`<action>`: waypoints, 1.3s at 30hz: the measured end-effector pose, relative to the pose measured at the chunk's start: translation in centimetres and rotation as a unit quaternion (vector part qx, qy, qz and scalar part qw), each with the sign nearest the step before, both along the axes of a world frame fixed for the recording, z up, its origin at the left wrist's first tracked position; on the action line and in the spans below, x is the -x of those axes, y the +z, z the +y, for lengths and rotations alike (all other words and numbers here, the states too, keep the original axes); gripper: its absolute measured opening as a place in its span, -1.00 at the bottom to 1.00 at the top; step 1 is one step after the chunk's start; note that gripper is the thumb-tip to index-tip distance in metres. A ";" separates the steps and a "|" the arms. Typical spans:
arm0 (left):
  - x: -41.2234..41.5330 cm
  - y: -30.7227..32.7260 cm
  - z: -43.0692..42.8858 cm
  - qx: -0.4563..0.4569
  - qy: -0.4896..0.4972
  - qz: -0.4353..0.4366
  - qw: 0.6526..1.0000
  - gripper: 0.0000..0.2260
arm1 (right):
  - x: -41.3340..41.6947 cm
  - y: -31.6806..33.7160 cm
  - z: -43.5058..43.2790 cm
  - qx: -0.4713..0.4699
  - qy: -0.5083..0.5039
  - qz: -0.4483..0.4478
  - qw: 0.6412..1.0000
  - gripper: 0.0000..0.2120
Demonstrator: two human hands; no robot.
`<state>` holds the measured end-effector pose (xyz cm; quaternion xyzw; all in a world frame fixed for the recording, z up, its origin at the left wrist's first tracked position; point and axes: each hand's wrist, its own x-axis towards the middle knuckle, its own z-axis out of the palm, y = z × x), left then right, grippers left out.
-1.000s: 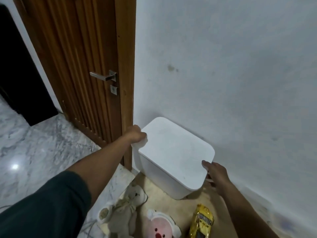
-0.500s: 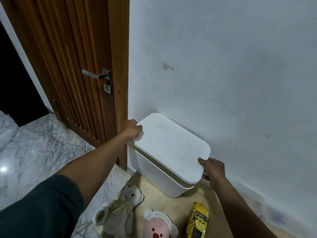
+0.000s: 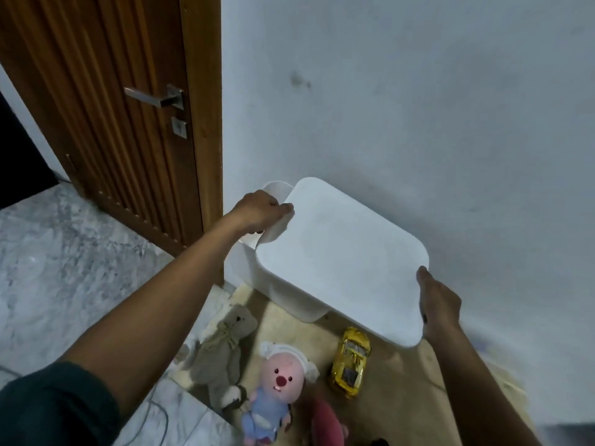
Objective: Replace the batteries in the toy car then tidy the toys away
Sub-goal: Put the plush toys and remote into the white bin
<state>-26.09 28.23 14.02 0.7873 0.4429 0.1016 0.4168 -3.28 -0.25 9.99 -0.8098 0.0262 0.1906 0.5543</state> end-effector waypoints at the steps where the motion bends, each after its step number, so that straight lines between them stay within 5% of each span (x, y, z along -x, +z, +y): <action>1: -0.1 0.2 -1.7 0.027 -0.015 -0.012 0.999 -0.55 | -0.2 0.0 -1.9 0.015 0.004 -0.002 1.000 -0.68; 12: -6.1 -8.1 -23.4 0.223 -0.234 -0.013 0.946 -0.63 | -0.6 -4.6 -26.0 0.164 -0.129 0.045 0.977 -0.46; 17: -11.2 -10.4 -29.3 0.212 -0.273 0.053 0.937 -0.61 | -1.2 -6.7 -32.0 0.184 -0.167 0.063 0.967 -0.44; 39: -20.4 -18.2 -31.8 0.153 -0.288 0.209 0.922 -0.55 | -6.9 -15.0 -33.5 0.253 -0.154 0.096 0.950 -0.45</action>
